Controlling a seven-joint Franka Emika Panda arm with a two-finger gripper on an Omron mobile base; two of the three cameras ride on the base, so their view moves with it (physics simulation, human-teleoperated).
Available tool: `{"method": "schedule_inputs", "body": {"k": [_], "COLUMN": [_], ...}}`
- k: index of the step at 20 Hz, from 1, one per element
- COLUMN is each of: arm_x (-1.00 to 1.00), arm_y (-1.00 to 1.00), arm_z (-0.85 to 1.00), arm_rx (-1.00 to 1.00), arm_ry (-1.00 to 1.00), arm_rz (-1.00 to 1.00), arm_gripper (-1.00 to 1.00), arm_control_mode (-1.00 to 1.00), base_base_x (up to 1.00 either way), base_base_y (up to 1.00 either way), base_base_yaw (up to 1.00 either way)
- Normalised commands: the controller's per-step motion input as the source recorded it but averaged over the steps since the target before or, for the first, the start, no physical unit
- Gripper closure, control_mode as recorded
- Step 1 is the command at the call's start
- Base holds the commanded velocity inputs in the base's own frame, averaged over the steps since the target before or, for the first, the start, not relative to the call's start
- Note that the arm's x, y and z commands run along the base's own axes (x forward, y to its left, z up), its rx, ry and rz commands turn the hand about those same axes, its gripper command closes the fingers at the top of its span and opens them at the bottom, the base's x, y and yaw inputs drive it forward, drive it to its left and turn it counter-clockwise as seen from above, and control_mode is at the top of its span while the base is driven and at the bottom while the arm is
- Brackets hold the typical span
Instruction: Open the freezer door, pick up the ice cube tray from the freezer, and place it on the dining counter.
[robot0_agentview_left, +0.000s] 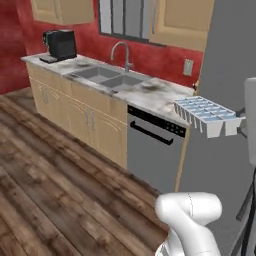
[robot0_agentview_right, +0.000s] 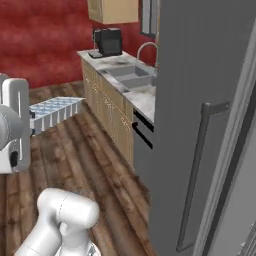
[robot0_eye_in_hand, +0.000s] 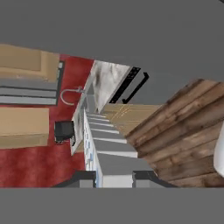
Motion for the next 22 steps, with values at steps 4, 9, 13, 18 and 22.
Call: {"method": "schedule_inputs", "body": {"k": [4,9,13,18,22], "arm_x": [0.0,0.0,0.0,0.0,0.0], "arm_y": [0.0,0.0,0.0,0.0,0.0], "arm_z": [0.0,0.0,0.0,0.0,0.0], "arm_rx": [0.0,0.0,0.0,0.0,0.0], "arm_ry": [0.0,0.0,0.0,0.0,0.0], "arm_rz": [0.0,0.0,0.0,0.0,0.0], "arm_gripper": [1.0,1.0,1.0,1.0,1.0], "arm_control_mode": [1.0,1.0,1.0,1.0,1.0], "base_base_x": [0.0,0.06,0.08,0.16,0.24], "base_base_y": [0.07,0.01,0.08,0.33,0.68], "base_base_yaw": [0.69,0.65,0.6,0.37,0.19]}}
